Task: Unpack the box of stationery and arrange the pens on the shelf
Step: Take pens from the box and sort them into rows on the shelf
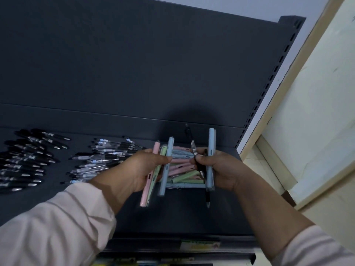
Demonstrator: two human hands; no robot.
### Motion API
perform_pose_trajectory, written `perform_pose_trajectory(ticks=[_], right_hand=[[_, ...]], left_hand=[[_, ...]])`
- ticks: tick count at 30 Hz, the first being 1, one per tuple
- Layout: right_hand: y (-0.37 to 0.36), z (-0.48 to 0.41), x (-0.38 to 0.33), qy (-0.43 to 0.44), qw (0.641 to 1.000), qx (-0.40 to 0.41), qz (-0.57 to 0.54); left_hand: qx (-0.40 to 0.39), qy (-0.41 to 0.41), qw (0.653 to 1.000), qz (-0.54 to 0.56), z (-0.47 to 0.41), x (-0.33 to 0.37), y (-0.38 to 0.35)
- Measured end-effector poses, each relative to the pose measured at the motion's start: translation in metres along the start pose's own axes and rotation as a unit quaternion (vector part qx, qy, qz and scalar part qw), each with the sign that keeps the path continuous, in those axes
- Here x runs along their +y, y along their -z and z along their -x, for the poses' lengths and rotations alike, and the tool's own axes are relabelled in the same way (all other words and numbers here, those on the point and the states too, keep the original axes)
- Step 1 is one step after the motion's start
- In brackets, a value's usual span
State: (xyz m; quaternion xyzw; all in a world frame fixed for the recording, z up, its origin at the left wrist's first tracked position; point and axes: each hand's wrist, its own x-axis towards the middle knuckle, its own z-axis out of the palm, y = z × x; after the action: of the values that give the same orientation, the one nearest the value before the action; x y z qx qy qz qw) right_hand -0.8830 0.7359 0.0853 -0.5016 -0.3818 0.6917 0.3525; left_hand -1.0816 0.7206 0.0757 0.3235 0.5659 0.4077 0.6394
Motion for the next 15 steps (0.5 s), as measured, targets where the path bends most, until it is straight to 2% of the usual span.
perform_pose_trajectory(ticks=[4,8,15], right_hand=[[-0.013,-0.001,0.001,0.016,0.998,0.026,0.064],[-0.043,-0.013,-0.001,0.048,0.992,0.016,0.116],[-0.137,-0.048,0.006,0.064,0.970,-0.058,0.226]], left_hand=[[0.009,-0.013,1.000,0.005,0.000,0.000,0.010],[0.045,-0.027,0.999,0.012,0.006,0.004,0.040],[0.133,-0.044,0.988,0.063,0.031,0.006,0.133]])
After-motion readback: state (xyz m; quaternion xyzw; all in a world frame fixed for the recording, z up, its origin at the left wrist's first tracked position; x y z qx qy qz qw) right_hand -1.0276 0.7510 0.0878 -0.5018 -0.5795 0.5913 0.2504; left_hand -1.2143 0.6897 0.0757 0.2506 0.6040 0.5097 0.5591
